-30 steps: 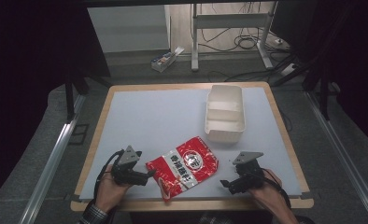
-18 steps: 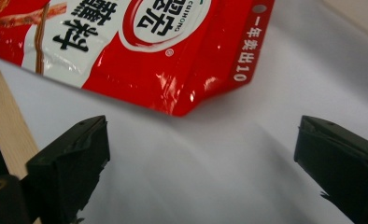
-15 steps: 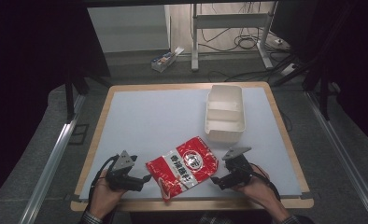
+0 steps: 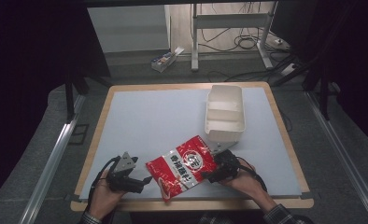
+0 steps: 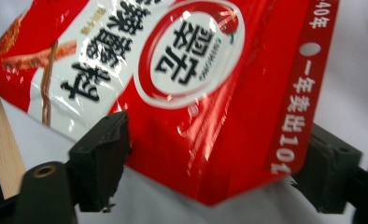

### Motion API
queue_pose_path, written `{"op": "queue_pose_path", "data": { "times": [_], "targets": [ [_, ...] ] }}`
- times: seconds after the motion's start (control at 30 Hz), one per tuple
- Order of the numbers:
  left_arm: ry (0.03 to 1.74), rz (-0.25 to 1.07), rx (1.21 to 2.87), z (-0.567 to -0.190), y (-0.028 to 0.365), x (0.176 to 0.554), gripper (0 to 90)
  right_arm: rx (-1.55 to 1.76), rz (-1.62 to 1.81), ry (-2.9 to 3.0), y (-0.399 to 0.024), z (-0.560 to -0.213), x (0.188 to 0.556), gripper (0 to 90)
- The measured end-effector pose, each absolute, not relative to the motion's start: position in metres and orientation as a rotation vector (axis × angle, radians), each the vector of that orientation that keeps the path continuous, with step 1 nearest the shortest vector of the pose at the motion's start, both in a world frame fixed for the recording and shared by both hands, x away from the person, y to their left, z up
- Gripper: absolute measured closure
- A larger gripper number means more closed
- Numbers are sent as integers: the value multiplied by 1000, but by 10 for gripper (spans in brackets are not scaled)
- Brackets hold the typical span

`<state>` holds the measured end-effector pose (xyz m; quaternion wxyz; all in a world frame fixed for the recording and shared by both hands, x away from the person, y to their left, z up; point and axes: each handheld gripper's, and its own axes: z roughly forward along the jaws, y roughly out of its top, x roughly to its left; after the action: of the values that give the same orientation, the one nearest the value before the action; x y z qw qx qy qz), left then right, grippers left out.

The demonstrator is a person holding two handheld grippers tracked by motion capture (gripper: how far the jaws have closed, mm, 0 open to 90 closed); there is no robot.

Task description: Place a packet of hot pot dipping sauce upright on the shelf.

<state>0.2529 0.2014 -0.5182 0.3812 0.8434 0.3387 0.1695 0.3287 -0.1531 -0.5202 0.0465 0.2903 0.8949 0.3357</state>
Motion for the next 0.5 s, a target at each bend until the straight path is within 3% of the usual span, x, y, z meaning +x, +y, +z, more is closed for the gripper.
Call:
{"op": "queue_pose_path", "data": {
  "times": [0.5],
  "targets": [
    [852, 440, 2171, -519, 200, 253, 102, 792, 950, 2772, -110, -518, 343, 676]
  ]
}}
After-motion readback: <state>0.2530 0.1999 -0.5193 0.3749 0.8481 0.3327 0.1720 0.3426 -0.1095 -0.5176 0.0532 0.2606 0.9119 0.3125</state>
